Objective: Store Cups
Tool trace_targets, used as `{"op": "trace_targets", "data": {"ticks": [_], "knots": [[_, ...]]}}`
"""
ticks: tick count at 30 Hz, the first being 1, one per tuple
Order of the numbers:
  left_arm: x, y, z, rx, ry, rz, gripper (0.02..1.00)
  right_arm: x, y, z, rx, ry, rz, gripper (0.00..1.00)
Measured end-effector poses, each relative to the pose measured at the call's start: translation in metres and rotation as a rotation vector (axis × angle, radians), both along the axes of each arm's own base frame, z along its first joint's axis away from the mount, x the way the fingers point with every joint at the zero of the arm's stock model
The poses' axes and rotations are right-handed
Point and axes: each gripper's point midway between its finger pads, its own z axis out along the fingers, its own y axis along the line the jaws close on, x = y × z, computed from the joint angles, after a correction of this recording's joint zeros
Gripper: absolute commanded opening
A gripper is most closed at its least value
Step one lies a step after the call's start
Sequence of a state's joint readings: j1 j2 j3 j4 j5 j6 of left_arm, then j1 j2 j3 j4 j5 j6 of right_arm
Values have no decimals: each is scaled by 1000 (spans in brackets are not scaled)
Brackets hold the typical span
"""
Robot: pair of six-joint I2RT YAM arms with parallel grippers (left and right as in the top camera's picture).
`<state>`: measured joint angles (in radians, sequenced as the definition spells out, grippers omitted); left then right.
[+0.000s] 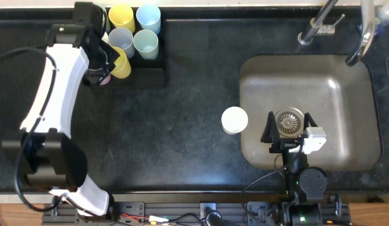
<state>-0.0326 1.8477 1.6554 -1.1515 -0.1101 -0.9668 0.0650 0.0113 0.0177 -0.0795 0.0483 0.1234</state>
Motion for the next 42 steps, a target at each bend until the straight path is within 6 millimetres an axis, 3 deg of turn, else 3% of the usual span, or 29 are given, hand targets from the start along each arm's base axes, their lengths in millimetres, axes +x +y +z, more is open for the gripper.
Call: {"op": "trace_targets", "data": {"ticks": [19, 20, 22, 24, 25, 36, 39, 42], "knots": [[10, 4, -47, 28, 88, 5, 51, 0, 0, 0, 0, 0, 0, 998], [10, 4, -47, 28, 88, 4, 82, 0, 0, 0, 0, 1, 0, 996], [10, 4, -47, 29, 88, 2, 288, 0, 0, 0, 0, 0, 0, 998], [12, 4, -50, 28, 85, 5, 619, 0, 0, 0, 0, 0, 0, 998], [12, 4, -52, 28, 91, 5, 998, 0, 0, 0, 0, 0, 0, 998], [10, 4, -57, 28, 109, 7, 996, 0, 0, 0, 0, 1, 0, 998], [10, 4, -49, 27, 91, 7, 998, 0, 0, 0, 0, 0, 0, 998], [5, 4, -29, 24, 57, 7, 998, 0, 0, 0, 0, 0, 0, 998]]}}
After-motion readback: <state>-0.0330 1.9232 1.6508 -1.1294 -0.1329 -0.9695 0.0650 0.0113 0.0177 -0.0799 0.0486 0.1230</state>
